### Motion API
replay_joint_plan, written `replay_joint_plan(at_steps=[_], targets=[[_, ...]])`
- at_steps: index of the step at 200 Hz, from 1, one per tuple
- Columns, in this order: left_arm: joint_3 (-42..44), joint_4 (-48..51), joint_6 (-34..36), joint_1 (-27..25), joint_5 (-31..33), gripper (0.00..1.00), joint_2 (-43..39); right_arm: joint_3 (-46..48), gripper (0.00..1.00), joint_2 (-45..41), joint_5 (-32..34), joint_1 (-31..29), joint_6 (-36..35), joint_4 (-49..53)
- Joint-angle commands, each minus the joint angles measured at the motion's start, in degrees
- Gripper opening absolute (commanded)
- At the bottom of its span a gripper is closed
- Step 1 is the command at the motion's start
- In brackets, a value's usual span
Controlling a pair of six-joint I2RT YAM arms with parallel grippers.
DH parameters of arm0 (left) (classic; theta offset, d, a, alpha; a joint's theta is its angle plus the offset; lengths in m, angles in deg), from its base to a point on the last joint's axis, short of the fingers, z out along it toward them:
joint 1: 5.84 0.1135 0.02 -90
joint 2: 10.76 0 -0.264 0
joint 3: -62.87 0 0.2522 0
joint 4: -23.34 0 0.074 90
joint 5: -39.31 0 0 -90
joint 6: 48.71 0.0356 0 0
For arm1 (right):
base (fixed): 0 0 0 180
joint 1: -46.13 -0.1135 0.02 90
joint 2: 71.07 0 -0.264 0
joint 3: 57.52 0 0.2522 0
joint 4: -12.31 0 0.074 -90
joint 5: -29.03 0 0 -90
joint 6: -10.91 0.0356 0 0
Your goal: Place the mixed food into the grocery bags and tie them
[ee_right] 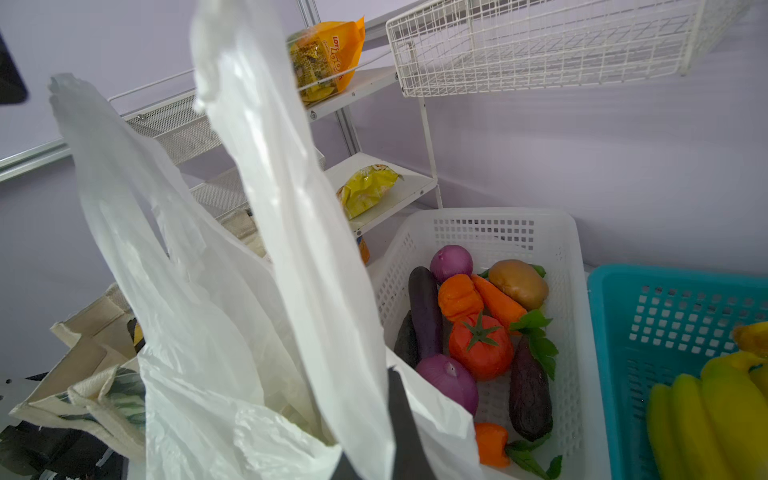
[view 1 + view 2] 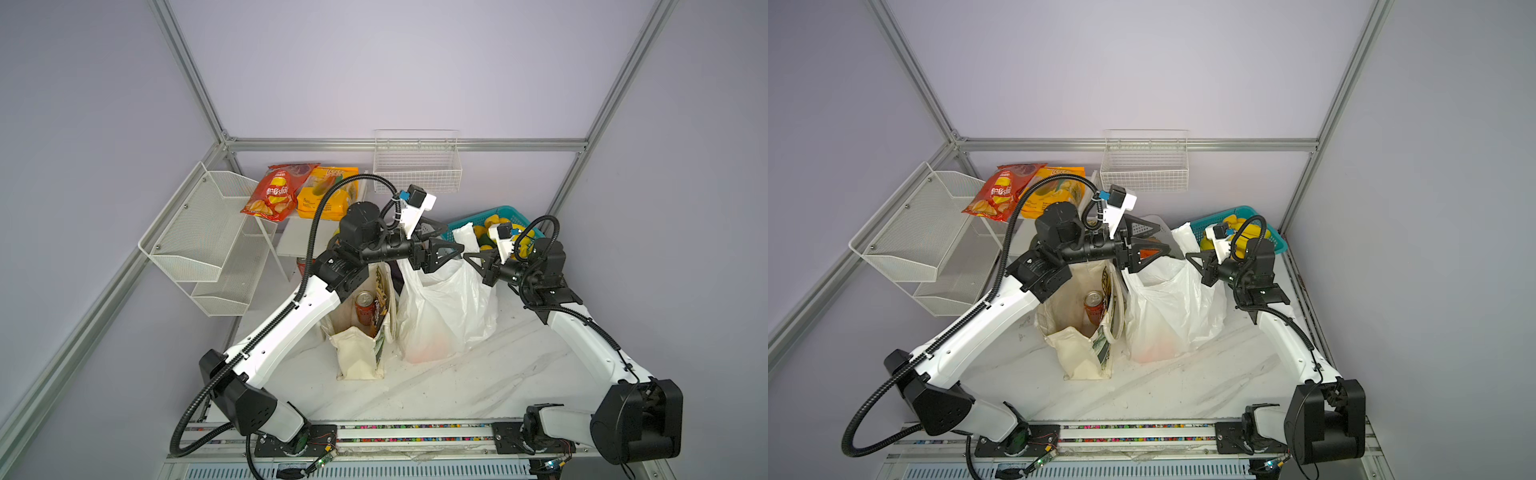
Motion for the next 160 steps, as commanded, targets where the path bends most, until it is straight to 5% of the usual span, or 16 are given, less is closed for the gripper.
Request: replay_joint_plan(at_steps=[1,35,71,114,160], targets=[[0.7,2.3,4.3,0.1,-0.7,0.89,-5.1,0.4,0.03,-1.0,1.3,0.3,1.3,-2.1],[8.1,6.0,11.0,0.9,2.1,0.92,-14.7,0.5,0.03,-1.3,1.9,0.3,1.0,-1.7],[14.7,10.5,9.7,6.6,9.2,0.92,-22.0,0.3,0.03,-1.2,2.1,0.3,0.9,-1.3],[26.6,4.5,6.5,15.7,4.5,0.92,-26.8,0.1,0.03,-1.5,2.3,0.3,0.8,-0.8],[32.4,-5.0,8.5,16.6,0.2,0.92,-25.0,0.5,0.03,-2.0,3.0,0.3,1.3,-1.3]])
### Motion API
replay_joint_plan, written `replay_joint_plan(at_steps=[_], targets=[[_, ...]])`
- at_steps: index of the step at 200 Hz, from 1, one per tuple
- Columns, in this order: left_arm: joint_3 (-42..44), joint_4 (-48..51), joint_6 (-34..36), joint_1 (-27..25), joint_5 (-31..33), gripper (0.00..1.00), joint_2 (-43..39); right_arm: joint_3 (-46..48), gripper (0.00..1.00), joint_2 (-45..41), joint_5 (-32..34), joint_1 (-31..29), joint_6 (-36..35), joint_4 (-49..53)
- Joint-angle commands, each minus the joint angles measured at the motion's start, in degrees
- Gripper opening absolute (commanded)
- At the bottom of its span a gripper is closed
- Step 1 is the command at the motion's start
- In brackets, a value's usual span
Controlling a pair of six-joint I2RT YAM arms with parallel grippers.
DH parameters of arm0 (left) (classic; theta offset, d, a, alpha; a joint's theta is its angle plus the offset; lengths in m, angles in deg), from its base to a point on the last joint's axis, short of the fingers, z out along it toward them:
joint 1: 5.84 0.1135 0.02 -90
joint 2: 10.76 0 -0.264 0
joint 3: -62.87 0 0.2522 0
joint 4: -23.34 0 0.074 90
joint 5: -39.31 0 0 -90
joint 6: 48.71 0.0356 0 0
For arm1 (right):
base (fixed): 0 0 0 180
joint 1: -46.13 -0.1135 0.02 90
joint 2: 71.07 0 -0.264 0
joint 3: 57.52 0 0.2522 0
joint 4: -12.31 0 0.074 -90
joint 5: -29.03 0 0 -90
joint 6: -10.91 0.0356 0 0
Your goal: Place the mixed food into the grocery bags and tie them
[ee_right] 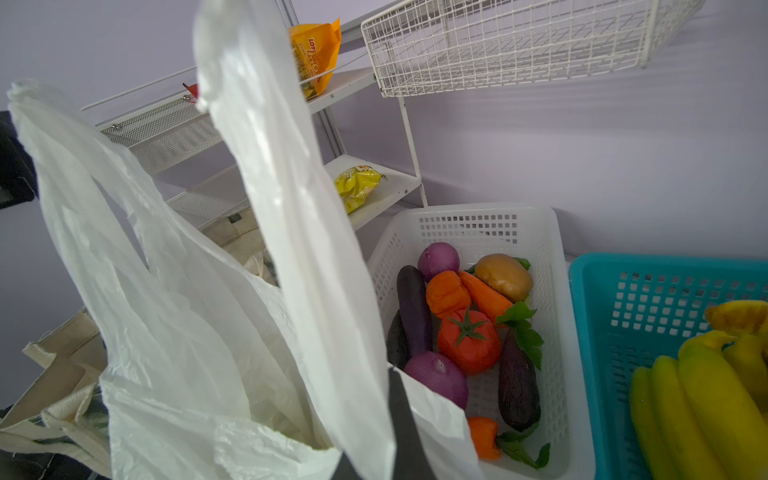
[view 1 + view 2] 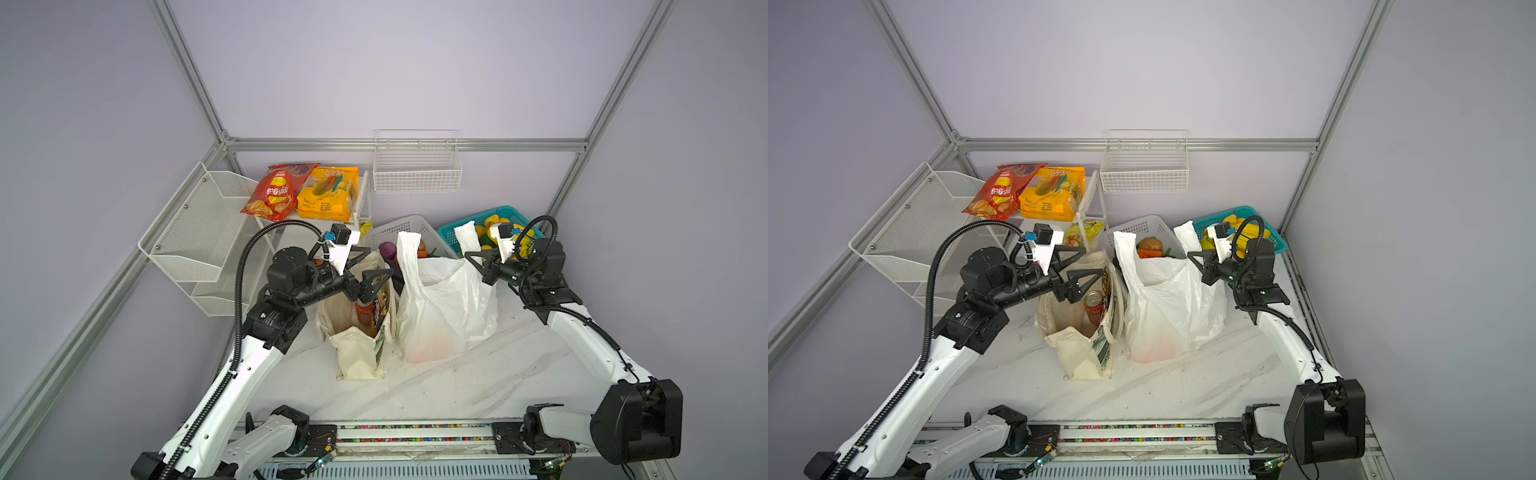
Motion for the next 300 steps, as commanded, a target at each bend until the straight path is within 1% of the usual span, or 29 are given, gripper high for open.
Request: replay_joint_plan(at_steps=[1,72,98,110,126,146,166,200,231,242,250,260,276,300], targets=[[2.3,-9.2,1.2,0.0,-4.2,0.92,0.8,0.5,0.03,-2.0,0.5,0.3,0.4,-1.3],[0.2,-21.1,3.4,-0.7,-4.8,0.93,13.4,0.7,0.02,-3.4,1.2,0.3,1.4,-1.8],[-0.3,-25.7,2.3,-0.8,-7.4,0.94,16.8,0.9,0.02,-3.4,1.1,0.3,1.7,-2.0],[-0.4,-27.5,1.6,-0.9,-8.4,0.92,18.2,0.9,0.02,-3.3,1.2,0.3,1.6,-2.0],[-0.4,-29.3,0.7,-1.2,-9.2,0.85,19.7,0.9,0.02,-3.3,1.4,0.3,1.6,-1.8],[-0.6,-29.6,-0.3,-2.2,-8.8,0.73,20.9,0.9,0.02,-3.3,1.6,0.3,1.7,-1.8],[-0.5,-30.6,-0.4,-3.2,-8.8,0.61,21.7,1.5,0.01,-2.8,1.0,0.3,3.6,-3.8],[0.1,-31.3,0.3,-3.2,-7.9,0.42,21.7,1.9,0.01,-3.3,1.2,0.2,4.8,-4.2],[-0.6,-29.4,2.6,-3.3,-9.7,0.19,21.8,2.2,0.0,-3.1,0.7,0.0,6.0,-4.6],[-2.0,-26.5,4.9,-3.7,-11.5,0.11,21.7,2.3,0.01,-3.1,0.6,-0.2,5.9,-4.3],[-3.2,-24.0,7.3,-4.1,-12.4,0.08,23.6,2.3,0.0,-3.1,0.3,-0.4,5.5,-4.0],[-4.5,-20.6,10.5,-5.1,-13.2,0.05,23.9,2.3,0.0,-3.1,-0.3,-0.7,4.7,-3.6],[-7.1,-14.4,16.5,-6.6,-13.9,0.03,24.7,2.0,0.01,-2.4,-3.2,-0.9,2.5,-3.4],[-14.9,-2.1,25.0,-8.9,-13.1,0.02,27.9,0.9,0.02,-1.1,-6.5,-2.0,-1.5,-2.1]])
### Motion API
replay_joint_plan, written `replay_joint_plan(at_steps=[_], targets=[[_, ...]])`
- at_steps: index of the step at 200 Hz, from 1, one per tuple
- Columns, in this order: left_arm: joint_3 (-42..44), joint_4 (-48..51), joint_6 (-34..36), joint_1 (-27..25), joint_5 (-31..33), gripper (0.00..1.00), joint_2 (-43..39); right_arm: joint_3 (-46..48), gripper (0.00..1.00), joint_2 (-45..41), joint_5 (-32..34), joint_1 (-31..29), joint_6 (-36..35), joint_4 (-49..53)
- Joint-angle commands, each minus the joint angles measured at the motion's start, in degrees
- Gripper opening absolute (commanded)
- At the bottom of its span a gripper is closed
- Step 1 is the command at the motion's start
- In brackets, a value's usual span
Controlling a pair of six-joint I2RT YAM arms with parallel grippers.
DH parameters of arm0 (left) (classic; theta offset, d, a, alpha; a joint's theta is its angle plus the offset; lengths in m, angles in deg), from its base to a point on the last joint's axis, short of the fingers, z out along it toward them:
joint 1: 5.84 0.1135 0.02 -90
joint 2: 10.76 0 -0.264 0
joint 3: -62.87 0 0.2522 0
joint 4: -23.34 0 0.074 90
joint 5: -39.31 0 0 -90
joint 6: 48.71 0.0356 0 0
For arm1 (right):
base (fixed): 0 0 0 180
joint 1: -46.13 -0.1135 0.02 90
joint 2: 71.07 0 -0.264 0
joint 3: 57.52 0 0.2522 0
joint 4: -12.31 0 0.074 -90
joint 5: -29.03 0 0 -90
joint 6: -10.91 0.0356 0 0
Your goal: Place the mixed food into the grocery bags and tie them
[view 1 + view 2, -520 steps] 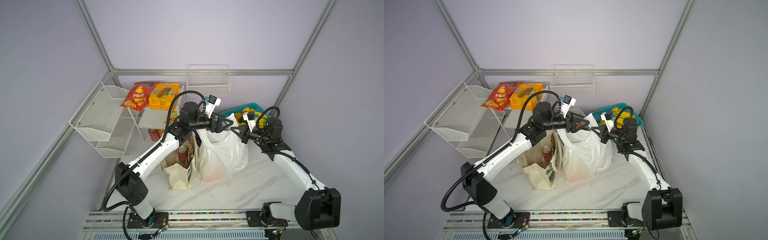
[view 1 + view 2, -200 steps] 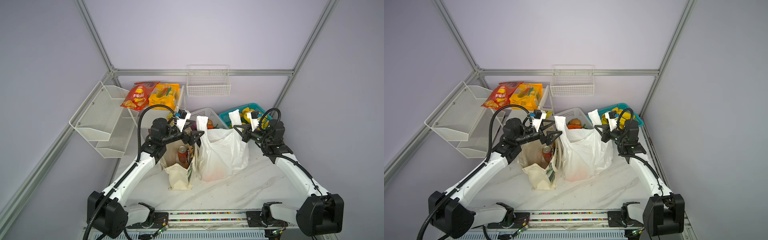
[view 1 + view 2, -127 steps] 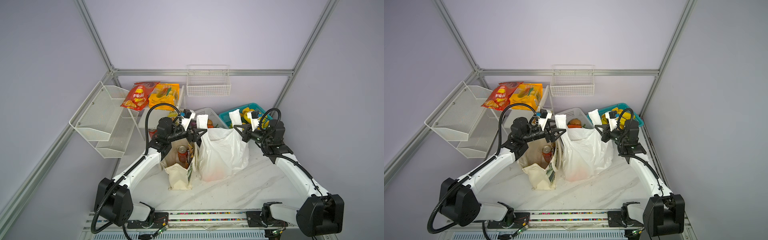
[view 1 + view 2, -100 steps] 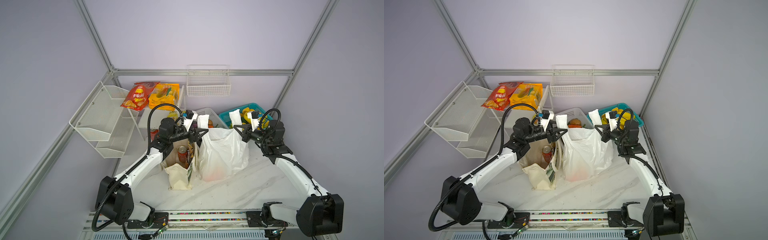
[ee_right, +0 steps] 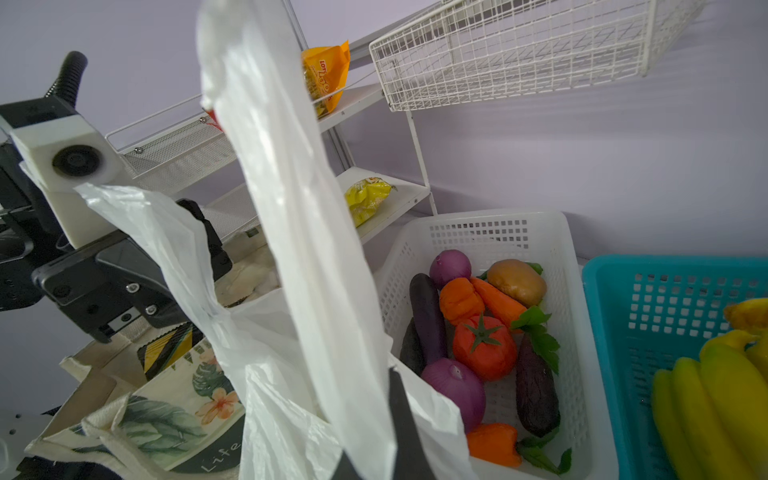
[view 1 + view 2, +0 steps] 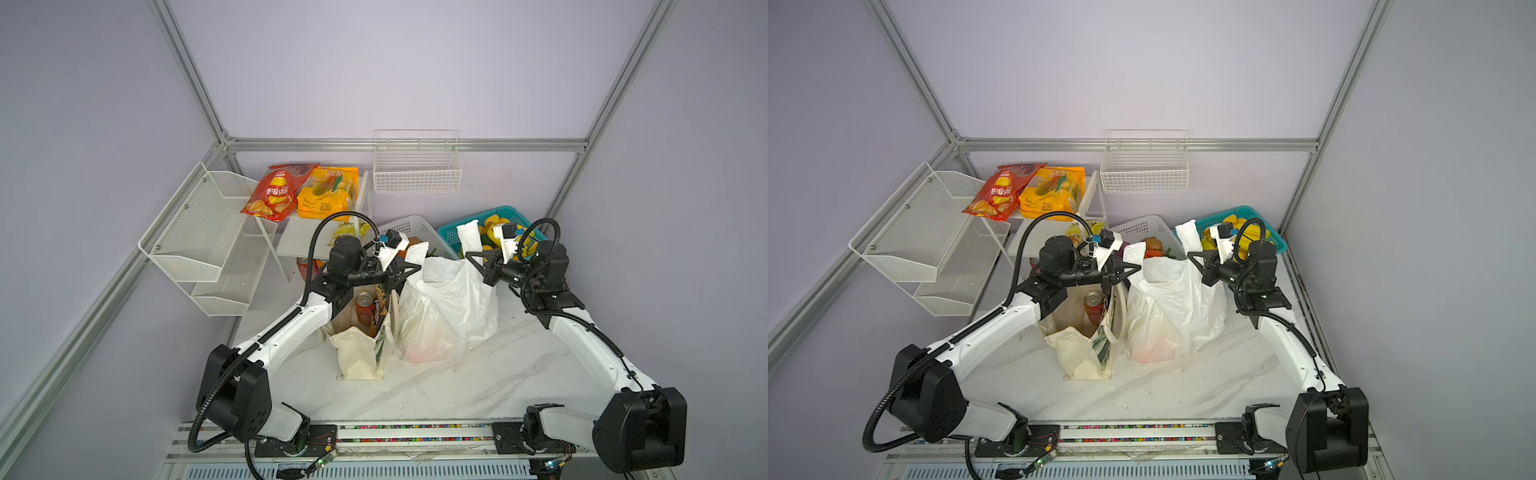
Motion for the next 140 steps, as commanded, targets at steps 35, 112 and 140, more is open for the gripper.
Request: replay_joint_plan(at_steps=[35,112,140], targets=[[-22.0,26.8,19.9,-4.4,1.3,0.02,6.8,-2.2,0.02,1.3,-4.3,-1.5,-10.9,5.0],[-38.8,44.9,32.5,-8.2,10.4,0.01,15.3,-3.1,0.08,3.1,-4.6,-4.0,-16.1,7.0],[-43.4,49.1,34.9,-8.3,12.5,0.01,18.0,-3.2,0.13,2.9,-7.4,-4.0,-19.0,7.3]])
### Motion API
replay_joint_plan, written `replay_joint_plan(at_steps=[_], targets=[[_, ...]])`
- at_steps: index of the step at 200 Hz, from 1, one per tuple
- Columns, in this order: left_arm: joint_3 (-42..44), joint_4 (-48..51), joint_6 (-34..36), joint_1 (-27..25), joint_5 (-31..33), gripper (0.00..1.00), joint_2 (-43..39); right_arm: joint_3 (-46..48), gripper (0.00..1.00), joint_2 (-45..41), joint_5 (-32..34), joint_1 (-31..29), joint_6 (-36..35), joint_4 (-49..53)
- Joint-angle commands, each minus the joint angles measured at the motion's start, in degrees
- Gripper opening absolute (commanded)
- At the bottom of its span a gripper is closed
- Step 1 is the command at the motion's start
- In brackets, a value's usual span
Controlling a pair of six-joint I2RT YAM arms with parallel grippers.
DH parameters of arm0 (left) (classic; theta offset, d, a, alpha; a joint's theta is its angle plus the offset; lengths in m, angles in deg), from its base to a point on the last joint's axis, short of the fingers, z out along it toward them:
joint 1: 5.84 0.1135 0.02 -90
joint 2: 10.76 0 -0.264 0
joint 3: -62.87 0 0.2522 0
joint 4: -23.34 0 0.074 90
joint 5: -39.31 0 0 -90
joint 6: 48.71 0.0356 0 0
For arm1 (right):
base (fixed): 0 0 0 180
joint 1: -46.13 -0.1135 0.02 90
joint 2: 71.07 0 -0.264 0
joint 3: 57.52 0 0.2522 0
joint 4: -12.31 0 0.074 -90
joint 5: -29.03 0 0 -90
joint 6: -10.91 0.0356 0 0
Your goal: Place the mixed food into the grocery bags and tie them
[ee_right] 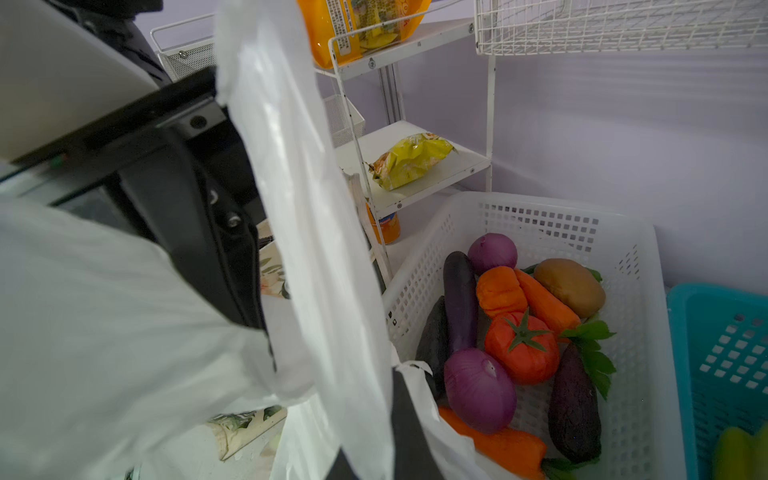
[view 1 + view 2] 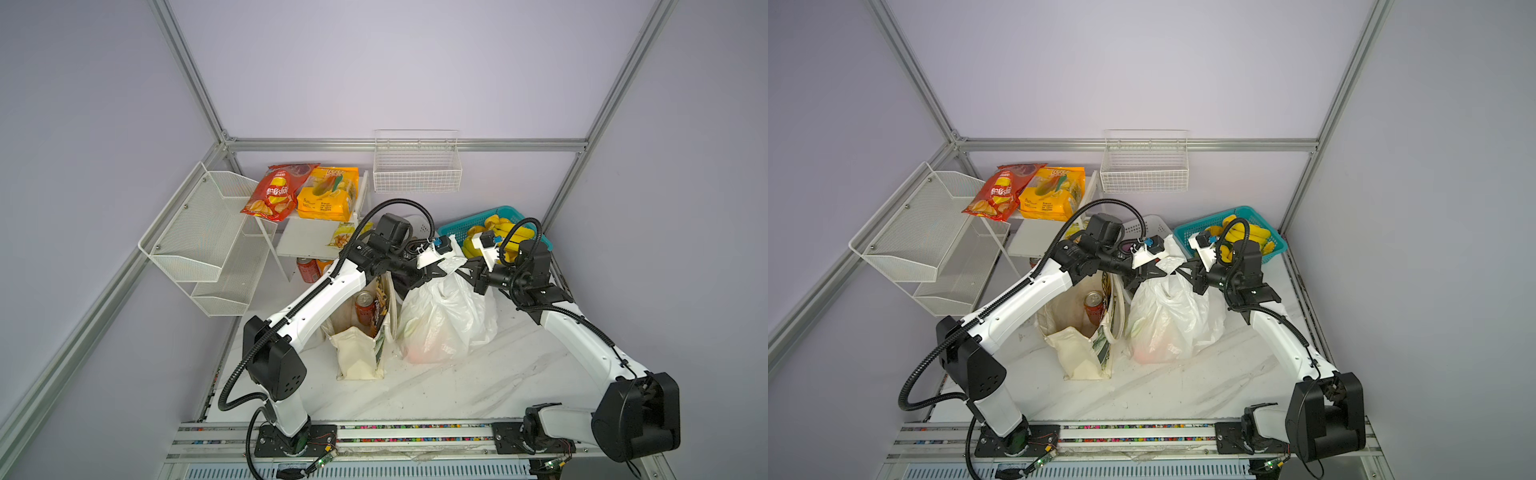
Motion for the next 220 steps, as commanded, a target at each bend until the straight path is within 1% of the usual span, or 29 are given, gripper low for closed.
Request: replay_joint_plan(at_steps=[1,11,32,44,67,89,126,164,220], targets=[[-8.4,6.2,4.7,0.2,2.8,0.01,1.2,-1.2,0.14,-0.4,-3.7,-0.1,-5.0,0.8],[-9.6,7.5,5.6,0.2,3.1,0.01,2.0,-1.2,0.16,-0.4,-5.0,-0.1,-5.6,0.6],[-13.0,10.1,6.3,0.2,3.9,0.01,3.7,-1.2,0.24,-0.4,-4.8,0.1,-6.7,0.9],[-14.9,11.4,6.7,0.2,4.0,0.01,4.8,-1.3,0.29,-0.1,-6.2,0.1,-7.5,1.0],[-16.8,12.4,7.1,0.2,4.3,0.01,6.0,-1.9,0.37,0.1,-6.3,0.1,-9.7,2.8],[-17.6,12.7,7.2,0.1,3.8,0.01,6.8,-1.3,0.42,-0.4,-5.9,0.1,-10.2,2.0],[-17.8,13.0,9.7,-0.4,3.5,0.02,7.6,0.0,0.44,-0.7,-6.8,0.1,-7.4,-2.9],[-19.2,13.2,10.1,-1.3,3.5,0.02,9.1,1.4,0.45,-1.0,-7.6,0.0,-4.9,-6.8],[-21.5,14.0,11.5,-2.3,4.0,0.03,10.9,1.9,0.45,-1.1,-7.3,0.0,-4.5,-7.1]])
